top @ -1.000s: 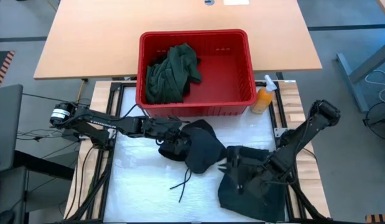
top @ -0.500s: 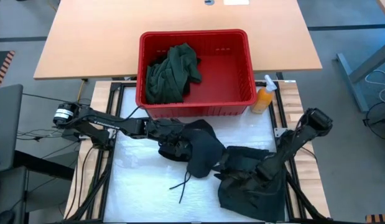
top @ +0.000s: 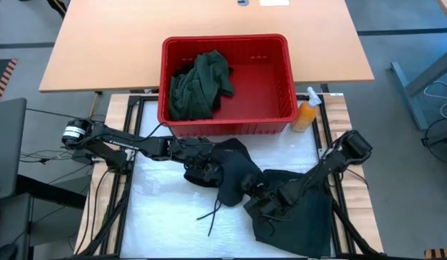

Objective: Fold laundry
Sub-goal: Fold the gray shorts

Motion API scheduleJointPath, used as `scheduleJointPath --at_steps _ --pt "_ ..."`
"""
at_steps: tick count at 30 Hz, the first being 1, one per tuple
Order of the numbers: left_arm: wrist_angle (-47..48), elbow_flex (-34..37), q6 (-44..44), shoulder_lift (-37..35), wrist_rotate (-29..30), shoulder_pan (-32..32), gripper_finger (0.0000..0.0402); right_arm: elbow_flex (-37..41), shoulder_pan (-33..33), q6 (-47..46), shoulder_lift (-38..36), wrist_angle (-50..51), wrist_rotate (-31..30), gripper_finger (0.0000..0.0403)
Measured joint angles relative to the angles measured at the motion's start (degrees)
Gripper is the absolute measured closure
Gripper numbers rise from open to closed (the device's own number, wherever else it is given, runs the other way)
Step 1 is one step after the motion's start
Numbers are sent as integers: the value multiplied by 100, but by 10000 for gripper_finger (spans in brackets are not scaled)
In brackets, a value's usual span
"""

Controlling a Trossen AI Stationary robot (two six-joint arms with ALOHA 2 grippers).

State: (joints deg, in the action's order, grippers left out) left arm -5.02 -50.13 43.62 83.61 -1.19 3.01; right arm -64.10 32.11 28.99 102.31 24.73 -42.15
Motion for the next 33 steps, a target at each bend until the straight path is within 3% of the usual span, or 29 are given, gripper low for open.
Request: scheduleJointPath --at_steps 4,10,16,21,24,27,30,33 --pt "4 0 -24 -2 -3 21 255 -2 -8 -41 111 -12 0 264" --pt "144 0 -31 -2 0 30 255 -19 -4 -850 -57 -114 21 381" --pt "58 6 -224 -4 -39 80 255 -280 34 -1730 -683 -141 261 378" --pt "-1313 10 -605 -4 -1031 205 255 -354 148 -2693 -1431 -123 931 387" --pt "-2561 9 -715 -7 -1451 296 255 -354 215 -3510 -1770 -91 1147 363" --pt "-3389 9 -935 -9 -1446 346 255 -354 407 -3483 -1927 -92 1086 309" --pt "-3627 9 -1399 -9 -1460 385 255 -354 629 -3353 -1891 -21 782 251" --pt "-3224 9 -2141 -50 -1522 552 255 -354 747 -3662 -1757 80 680 199"
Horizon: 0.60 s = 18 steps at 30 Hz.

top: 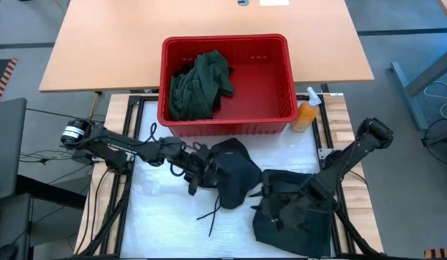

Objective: Fold laundry
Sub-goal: Fold the gray shorts

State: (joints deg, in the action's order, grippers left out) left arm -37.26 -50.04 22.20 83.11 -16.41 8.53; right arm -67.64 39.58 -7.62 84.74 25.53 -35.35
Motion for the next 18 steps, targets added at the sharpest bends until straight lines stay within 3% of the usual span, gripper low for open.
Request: scheduleJointPath --at_steps 4,7,14,18 --pt "1520 -7 -916 -226 193 346 254 0 115 -306 200 26 -35 155" --pt "3076 -9 -1259 -561 1057 614 254 2 207 -564 297 112 -33 146" --pt "6144 -7 -390 -1051 3404 1415 253 9 183 -893 370 114 -79 148" --pt "6892 -7 -377 -1011 4099 1880 252 9 115 -904 370 105 -74 149"
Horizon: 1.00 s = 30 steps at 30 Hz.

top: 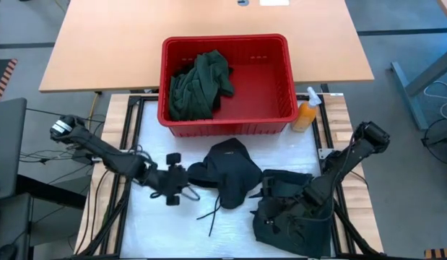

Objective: Fold laundry
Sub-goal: Fold the gray shorts

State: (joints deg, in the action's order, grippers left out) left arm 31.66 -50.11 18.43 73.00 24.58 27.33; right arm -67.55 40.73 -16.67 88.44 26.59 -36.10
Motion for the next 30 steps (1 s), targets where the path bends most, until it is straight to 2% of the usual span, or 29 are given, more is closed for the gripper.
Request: scheduleJointPath --at_steps 5,12,17,19,21,24,27,29,30 --pt "399 0 662 245 559 163 240 0 -79 0 0 -11 -1 149" --pt "358 0 977 1018 754 138 198 0 -224 2 0 -28 0 149" --pt "381 2 1563 1744 1802 86 180 0 -232 2 0 -30 2 149" --pt "380 2 1930 2022 1646 -12 180 0 -232 2 0 -43 4 149" --pt "341 4 2190 2260 1205 -109 182 2 -232 2 0 -39 7 149" --pt "378 -138 2330 2430 858 -139 216 2 -221 2 0 -41 9 149" --pt "431 -460 2125 2398 899 -92 303 2 -221 -7 0 -57 11 149" --pt "579 -811 1750 2272 664 -148 369 4 -221 -186 0 -119 32 149" --pt "656 -1047 1541 2170 438 -212 382 4 -221 -287 -8 -178 74 149"
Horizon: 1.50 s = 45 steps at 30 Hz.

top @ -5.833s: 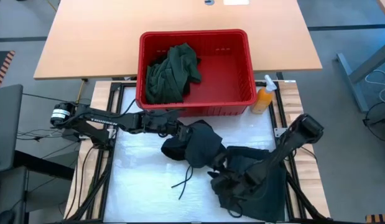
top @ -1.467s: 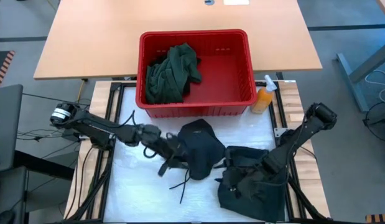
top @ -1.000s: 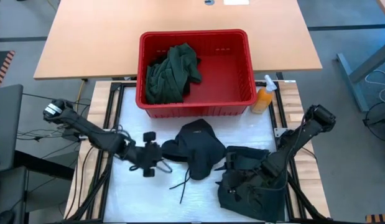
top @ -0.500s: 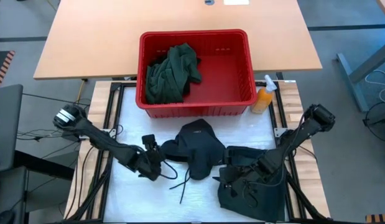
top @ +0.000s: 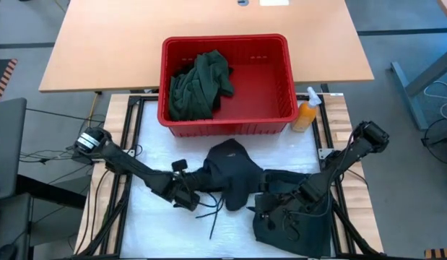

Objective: Fold laundry
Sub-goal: Fold the gray shorts

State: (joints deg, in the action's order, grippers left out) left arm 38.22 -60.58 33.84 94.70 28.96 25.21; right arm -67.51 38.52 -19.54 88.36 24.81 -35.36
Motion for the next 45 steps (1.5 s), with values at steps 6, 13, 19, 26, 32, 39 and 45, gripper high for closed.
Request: scheduleJointPath --at_steps 6,13,19,26,32,39,45 --pt "50 -1817 -1124 -854 -1942 -511 390 -442 92 115 -21 92 538 149" --pt "27 -3161 -2120 -1774 -2008 -942 395 -1142 179 1224 -24 63 202 149" --pt "1470 -2852 -1427 -1998 -1739 -1298 396 -1274 -80 900 -5 10 274 149" --pt "2367 -2285 -1051 -1821 -1744 -1544 397 -1272 -536 -121 290 -131 1289 149" --pt "2844 -2086 -1527 -1777 -1727 -1870 397 -1270 -938 728 833 -1170 2725 149" --pt "3324 -2070 -2233 -1767 -1992 -2469 397 -1272 -1466 1191 1535 -2622 4129 149" --pt "3335 -2070 -3133 -1774 -2517 -2946 397 -1272 -1646 1191 2262 -3977 4183 149"
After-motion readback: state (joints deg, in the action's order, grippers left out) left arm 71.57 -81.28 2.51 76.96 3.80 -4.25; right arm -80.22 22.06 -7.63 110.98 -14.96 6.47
